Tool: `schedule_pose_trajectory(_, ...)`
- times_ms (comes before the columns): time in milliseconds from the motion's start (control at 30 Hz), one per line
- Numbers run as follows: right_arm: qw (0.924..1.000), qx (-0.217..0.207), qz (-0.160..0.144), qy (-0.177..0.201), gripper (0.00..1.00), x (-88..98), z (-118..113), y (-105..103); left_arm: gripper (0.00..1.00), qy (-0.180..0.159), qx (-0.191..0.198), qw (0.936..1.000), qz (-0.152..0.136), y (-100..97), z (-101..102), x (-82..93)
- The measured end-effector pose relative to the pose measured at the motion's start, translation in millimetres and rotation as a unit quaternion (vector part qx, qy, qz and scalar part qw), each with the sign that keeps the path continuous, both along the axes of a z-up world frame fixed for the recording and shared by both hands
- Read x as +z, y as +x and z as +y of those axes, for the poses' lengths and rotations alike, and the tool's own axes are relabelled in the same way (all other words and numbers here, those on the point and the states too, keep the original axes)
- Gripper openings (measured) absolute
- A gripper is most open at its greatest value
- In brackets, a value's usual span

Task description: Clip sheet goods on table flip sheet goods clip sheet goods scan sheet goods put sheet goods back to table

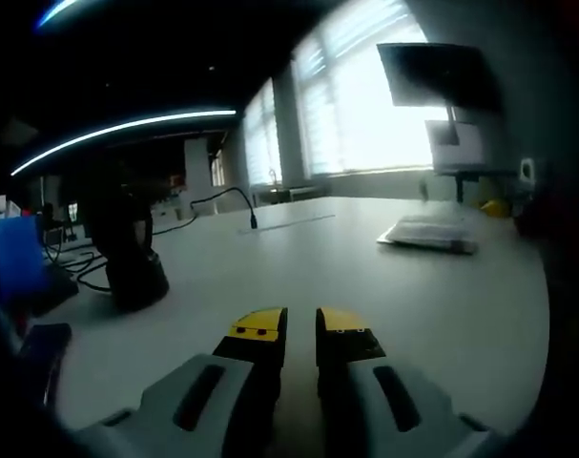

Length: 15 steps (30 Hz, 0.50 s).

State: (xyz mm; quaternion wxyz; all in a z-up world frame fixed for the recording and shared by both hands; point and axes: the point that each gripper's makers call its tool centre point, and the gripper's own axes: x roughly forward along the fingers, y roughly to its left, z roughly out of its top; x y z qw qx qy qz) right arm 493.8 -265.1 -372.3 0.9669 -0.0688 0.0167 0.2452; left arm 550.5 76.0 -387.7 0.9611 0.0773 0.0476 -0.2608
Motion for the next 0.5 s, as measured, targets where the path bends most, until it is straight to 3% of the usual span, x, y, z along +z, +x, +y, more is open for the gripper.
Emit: schedule_pose_trajectory(500,1.0,-0.005,0.001,0.005,0.0,1.1,-2.4,1.9,0.04,0.004,-0.001,1.0,-0.003,-2.9,-3.8,0.4)
